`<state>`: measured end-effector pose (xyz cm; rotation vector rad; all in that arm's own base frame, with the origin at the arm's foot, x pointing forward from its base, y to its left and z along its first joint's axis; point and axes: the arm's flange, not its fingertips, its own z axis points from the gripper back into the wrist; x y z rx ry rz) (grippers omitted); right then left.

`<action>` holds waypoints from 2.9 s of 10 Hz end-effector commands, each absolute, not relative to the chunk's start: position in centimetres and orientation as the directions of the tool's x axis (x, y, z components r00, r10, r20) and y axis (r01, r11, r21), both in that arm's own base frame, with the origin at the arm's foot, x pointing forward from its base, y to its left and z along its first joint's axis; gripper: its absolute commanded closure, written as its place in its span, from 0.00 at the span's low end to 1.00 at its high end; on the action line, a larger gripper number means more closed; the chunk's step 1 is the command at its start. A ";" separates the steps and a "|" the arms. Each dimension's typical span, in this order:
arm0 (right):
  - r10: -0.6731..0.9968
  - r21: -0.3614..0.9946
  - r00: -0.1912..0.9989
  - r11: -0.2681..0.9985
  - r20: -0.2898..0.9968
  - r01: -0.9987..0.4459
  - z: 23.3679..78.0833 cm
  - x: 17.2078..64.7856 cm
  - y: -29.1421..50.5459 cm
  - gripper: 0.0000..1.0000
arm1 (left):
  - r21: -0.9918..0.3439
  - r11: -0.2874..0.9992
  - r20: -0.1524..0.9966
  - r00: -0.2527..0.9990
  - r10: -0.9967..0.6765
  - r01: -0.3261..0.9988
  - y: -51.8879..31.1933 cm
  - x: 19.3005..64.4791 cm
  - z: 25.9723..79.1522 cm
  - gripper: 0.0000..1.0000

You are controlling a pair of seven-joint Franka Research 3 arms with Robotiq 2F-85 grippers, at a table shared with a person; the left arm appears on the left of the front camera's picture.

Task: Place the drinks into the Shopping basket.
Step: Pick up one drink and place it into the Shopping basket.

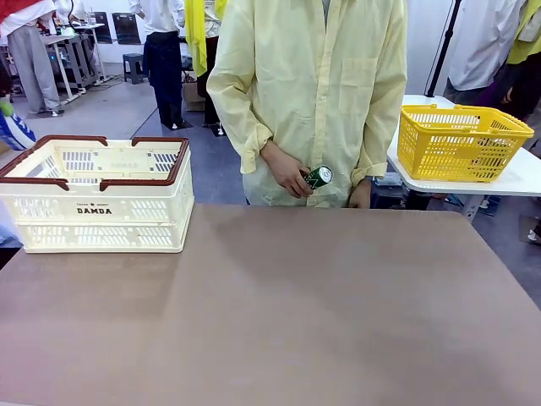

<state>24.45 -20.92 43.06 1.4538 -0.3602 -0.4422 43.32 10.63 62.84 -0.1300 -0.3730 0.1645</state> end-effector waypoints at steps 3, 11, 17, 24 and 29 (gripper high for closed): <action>-0.481 0.995 0.877 0.079 -0.017 0.063 43.1 24.1 -21.1 0.00 | -0.144 0.981 0.369 0.913 0.173 -0.128 10.8 42.3 63.5 1.00; -0.481 0.995 0.877 0.079 -0.017 0.063 43.1 24.1 -21.1 0.00 | -0.186 0.972 0.118 0.985 -0.125 0.145 11.6 57.7 58.0 1.00; -0.481 0.995 0.877 0.079 -0.017 0.063 43.1 24.1 -21.1 0.00 | -0.207 0.970 -0.128 0.980 -0.153 0.124 8.6 62.7 47.6 1.00; -0.481 0.995 0.877 0.079 -0.017 0.063 43.1 24.1 -21.1 0.00 | -0.198 0.974 -0.176 0.973 -0.149 0.114 7.5 63.7 39.1 1.00; -0.481 0.995 0.877 0.079 -0.017 0.063 43.1 24.1 -21.1 0.00 | -0.176 0.976 -0.132 0.979 -0.153 0.129 7.2 63.0 39.9 0.00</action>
